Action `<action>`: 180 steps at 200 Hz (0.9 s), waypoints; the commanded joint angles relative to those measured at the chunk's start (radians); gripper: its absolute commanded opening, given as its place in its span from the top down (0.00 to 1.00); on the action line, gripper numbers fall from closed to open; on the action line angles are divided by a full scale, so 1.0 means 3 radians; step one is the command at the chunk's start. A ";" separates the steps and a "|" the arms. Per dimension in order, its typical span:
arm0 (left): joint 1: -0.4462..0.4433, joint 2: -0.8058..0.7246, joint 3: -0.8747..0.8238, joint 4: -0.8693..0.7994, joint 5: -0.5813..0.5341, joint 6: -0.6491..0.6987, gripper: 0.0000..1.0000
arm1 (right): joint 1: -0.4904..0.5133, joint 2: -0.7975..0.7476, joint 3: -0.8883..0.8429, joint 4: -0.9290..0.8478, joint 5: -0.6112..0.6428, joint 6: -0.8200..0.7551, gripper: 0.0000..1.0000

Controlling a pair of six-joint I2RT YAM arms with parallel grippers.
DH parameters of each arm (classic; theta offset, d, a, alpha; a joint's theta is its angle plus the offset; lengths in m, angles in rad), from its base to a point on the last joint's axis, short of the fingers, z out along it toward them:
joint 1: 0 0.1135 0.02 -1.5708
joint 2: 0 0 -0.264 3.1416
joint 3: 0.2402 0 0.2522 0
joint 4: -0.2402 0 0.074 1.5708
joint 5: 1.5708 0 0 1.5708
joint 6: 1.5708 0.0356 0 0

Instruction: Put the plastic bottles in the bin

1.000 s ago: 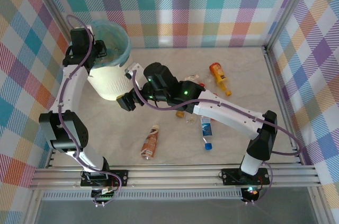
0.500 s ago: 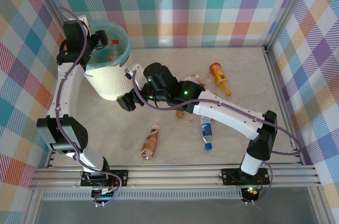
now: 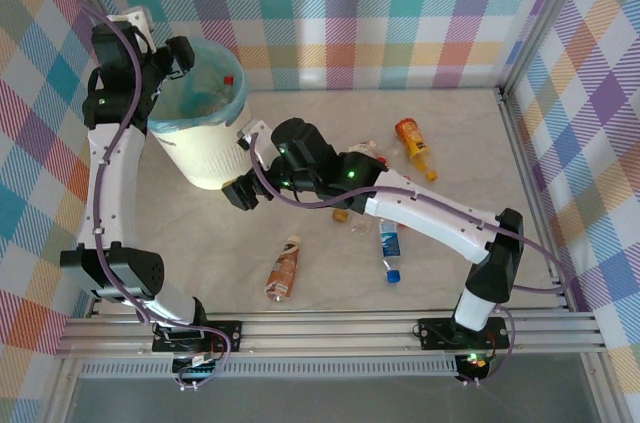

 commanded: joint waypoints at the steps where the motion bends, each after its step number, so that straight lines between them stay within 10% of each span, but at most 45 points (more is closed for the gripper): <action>1: 0.0024 -0.0219 0.0199 -0.0192 0.0181 -0.0094 0.31 | -0.0163 -0.0155 -0.0078 -0.0138 0.0046 -0.0032 0.00; 87: -0.0572 -0.1074 -0.0413 -0.0678 0.0359 -0.0099 0.31 | -0.0952 0.0222 -0.0083 -0.0624 -0.0137 -0.0049 0.01; 180: -0.0943 -0.2106 -0.1821 -0.1059 0.0950 -0.0207 0.28 | -0.1049 0.1430 0.0620 -0.1013 0.0212 -0.0440 0.01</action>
